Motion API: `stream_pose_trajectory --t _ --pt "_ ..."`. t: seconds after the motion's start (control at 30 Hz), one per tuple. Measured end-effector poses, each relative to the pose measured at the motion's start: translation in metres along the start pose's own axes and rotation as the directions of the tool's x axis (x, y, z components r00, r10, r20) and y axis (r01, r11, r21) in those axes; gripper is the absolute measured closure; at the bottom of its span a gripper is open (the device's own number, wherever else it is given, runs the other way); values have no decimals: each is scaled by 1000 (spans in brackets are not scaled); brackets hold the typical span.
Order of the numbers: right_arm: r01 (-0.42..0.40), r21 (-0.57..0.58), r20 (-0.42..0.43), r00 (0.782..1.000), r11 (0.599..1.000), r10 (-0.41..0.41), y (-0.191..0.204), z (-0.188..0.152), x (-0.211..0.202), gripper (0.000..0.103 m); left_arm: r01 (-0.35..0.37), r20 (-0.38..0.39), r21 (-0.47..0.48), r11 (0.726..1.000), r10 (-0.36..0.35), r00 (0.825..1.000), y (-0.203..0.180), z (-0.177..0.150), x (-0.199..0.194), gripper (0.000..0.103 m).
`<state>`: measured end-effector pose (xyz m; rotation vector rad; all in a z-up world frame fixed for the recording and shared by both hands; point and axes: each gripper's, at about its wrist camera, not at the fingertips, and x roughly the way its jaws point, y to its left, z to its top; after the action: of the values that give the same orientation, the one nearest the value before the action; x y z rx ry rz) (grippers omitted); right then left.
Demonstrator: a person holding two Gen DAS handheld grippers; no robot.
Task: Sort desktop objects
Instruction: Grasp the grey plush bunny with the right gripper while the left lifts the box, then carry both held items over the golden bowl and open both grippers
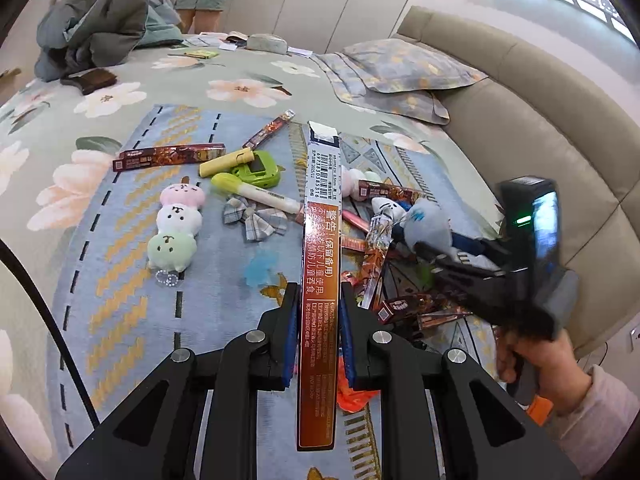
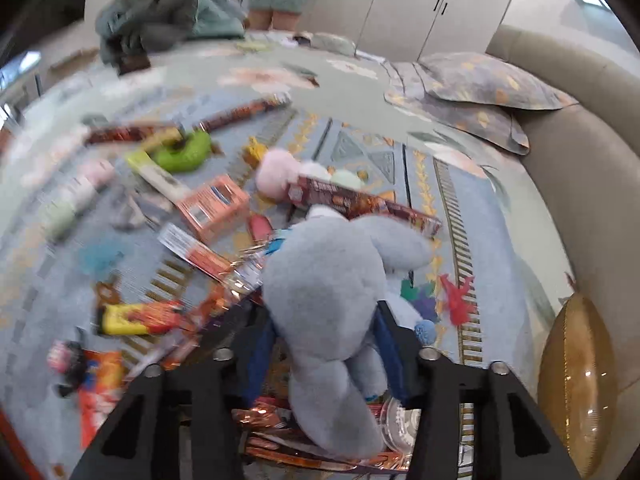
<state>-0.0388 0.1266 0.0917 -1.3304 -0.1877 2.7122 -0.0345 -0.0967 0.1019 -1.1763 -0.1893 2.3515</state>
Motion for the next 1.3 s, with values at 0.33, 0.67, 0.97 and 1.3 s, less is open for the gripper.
stream_pose_trajectory --t 0.33,0.67,0.97,1.3 --pt "-352 334 221 931 874 290 -91 -29 -133 59 39 -21 27 999 -38 999 -15 -3 -4 88" --pt "-74 536 305 946 841 -111 -231 -90 -234 58 346 -87 73 935 -340 936 -137 24 12 88" --pt "-300 814 354 935 498 -15 -346 -156 -191 58 539 -212 141 831 -506 836 -295 44 99 88" --pt "-119 829 237 960 547 -150 -363 -165 -165 51 561 -334 42 826 -518 787 -368 40 189 67"
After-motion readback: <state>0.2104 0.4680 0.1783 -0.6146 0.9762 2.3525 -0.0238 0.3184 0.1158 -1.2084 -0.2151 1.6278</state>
